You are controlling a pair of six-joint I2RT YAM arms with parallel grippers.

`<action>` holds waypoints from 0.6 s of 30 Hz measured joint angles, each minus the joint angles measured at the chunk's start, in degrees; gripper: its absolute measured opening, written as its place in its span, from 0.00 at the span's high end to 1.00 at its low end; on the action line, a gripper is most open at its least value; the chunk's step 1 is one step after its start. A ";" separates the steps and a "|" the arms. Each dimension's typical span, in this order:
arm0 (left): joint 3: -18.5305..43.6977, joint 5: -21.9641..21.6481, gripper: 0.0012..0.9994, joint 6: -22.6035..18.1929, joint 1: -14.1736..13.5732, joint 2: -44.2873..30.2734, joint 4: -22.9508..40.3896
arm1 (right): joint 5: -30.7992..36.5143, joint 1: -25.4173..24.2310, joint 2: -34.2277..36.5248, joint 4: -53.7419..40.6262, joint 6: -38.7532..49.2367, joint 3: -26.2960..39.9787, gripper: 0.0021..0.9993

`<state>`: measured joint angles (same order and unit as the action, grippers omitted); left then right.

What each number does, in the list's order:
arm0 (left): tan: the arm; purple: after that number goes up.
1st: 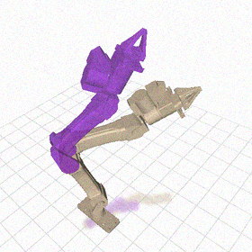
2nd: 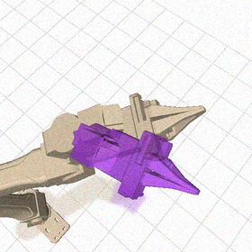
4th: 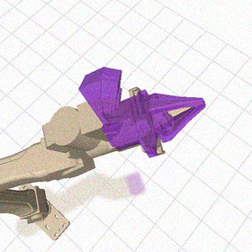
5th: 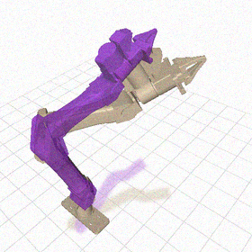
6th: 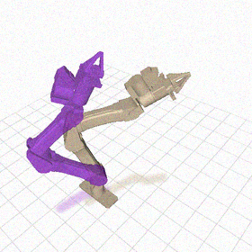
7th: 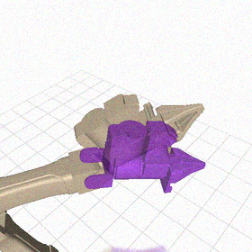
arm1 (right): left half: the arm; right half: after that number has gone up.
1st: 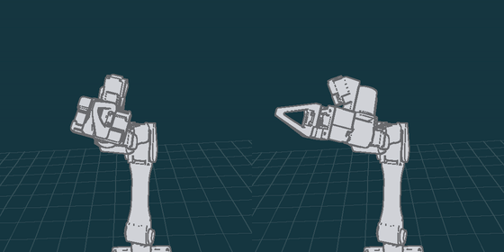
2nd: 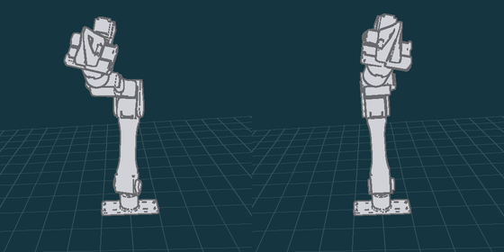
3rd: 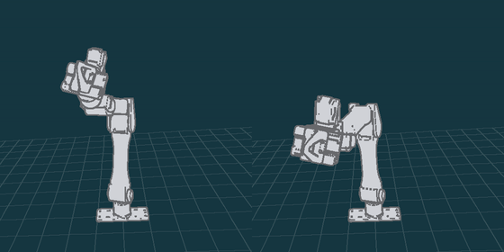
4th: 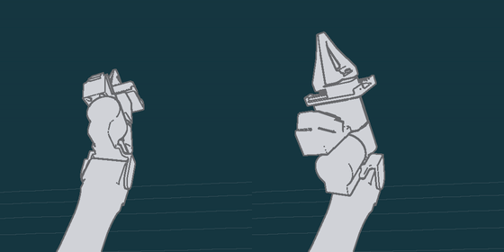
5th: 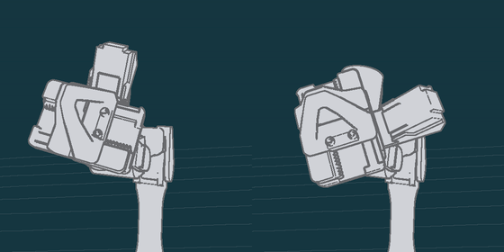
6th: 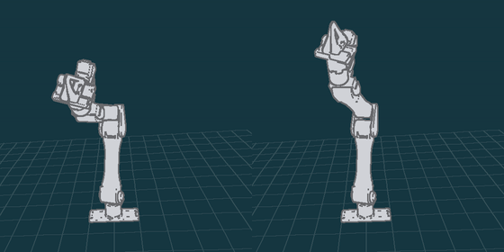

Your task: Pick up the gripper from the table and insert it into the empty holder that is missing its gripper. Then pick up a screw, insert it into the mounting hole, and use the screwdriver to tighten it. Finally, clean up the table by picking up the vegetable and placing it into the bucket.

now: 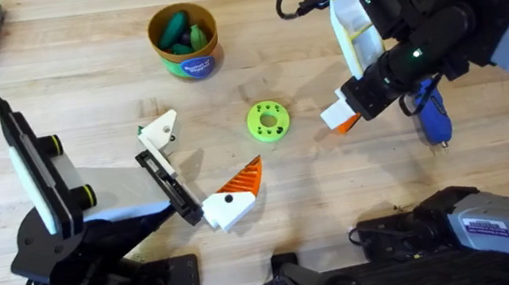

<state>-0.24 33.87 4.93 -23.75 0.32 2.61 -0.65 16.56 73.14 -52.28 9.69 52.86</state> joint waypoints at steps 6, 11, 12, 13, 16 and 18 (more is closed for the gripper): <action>0.52 -0.24 0.01 0.04 0.00 -0.31 0.24 | -0.06 0.04 0.11 -1.07 0.03 0.00 0.38; 0.52 -0.24 0.01 0.04 0.00 -0.31 0.22 | -0.06 -0.01 0.11 -2.88 0.00 0.00 0.38; 0.52 -0.24 0.01 0.04 0.00 -0.31 0.22 | -0.06 -0.10 0.11 -2.97 -0.04 0.00 0.38; 0.52 -0.24 0.01 0.04 0.00 -0.31 0.22 | -0.07 -0.31 0.11 -3.19 -0.06 0.00 0.38; 0.52 -0.24 0.01 0.04 0.00 -0.31 0.22 | -0.10 -1.56 0.11 -4.13 -0.21 0.00 0.38; 0.52 -0.24 0.01 0.04 0.00 -0.31 0.22 | -0.06 -2.67 0.11 -4.17 -0.26 0.00 0.38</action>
<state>0.27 33.63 4.97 -23.75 0.01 2.83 -0.71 13.89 73.25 -56.44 9.43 52.86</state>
